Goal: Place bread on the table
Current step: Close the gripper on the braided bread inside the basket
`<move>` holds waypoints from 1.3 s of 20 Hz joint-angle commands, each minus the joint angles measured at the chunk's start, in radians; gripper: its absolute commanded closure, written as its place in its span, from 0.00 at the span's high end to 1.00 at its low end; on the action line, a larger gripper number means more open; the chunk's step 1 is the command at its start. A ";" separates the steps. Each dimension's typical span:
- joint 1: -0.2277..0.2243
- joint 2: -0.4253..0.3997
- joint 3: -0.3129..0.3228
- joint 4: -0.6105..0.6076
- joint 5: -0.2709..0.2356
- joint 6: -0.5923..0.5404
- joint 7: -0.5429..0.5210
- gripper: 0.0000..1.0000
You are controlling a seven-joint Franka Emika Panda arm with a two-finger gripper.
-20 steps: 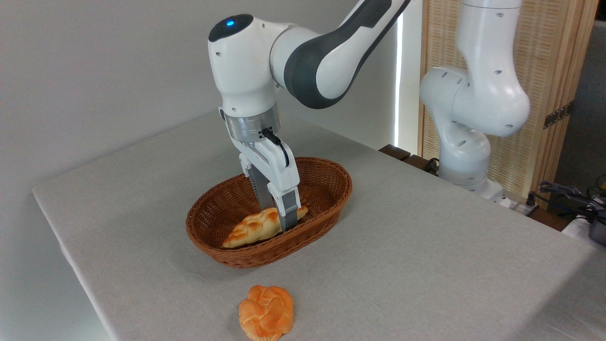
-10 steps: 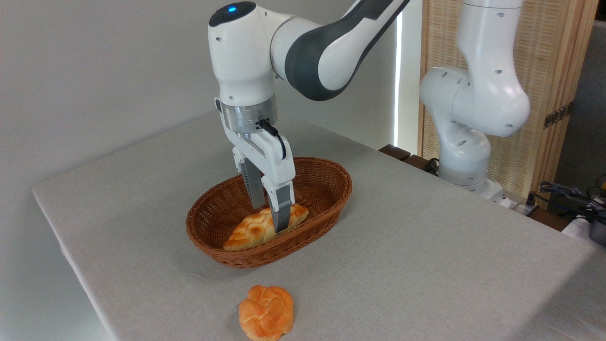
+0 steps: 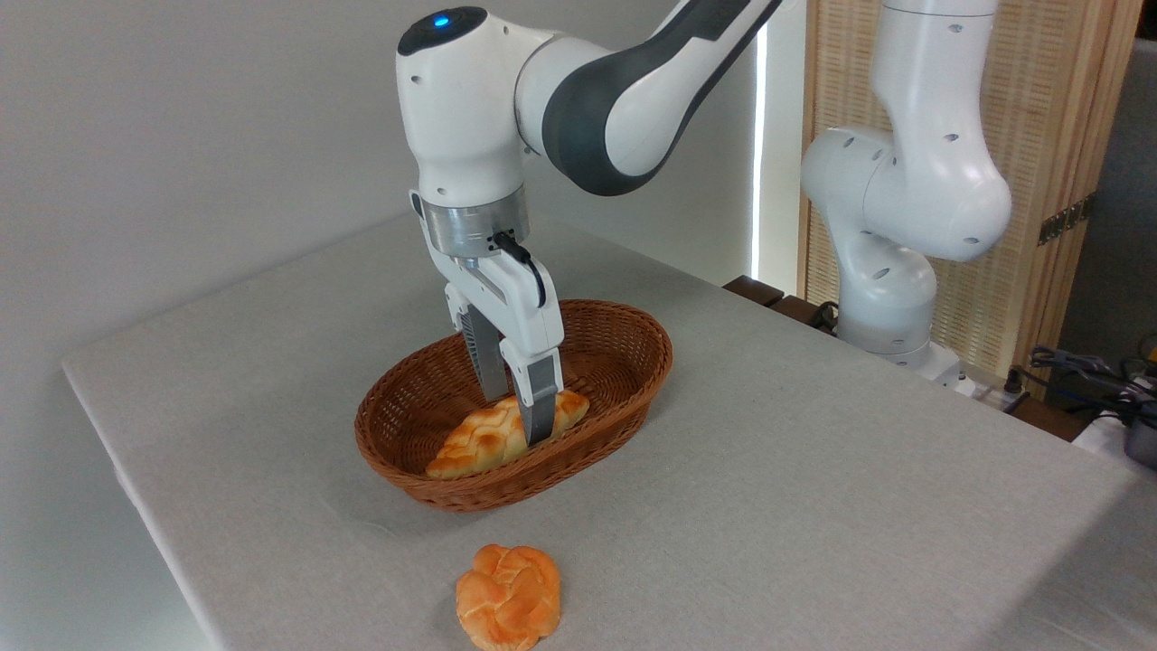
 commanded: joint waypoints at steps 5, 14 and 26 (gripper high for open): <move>-0.009 0.000 -0.001 -0.039 0.001 0.012 0.004 1.00; -0.012 0.003 -0.004 -0.062 0.078 0.012 0.027 0.67; -0.009 0.002 -0.001 -0.054 0.067 0.001 0.032 0.39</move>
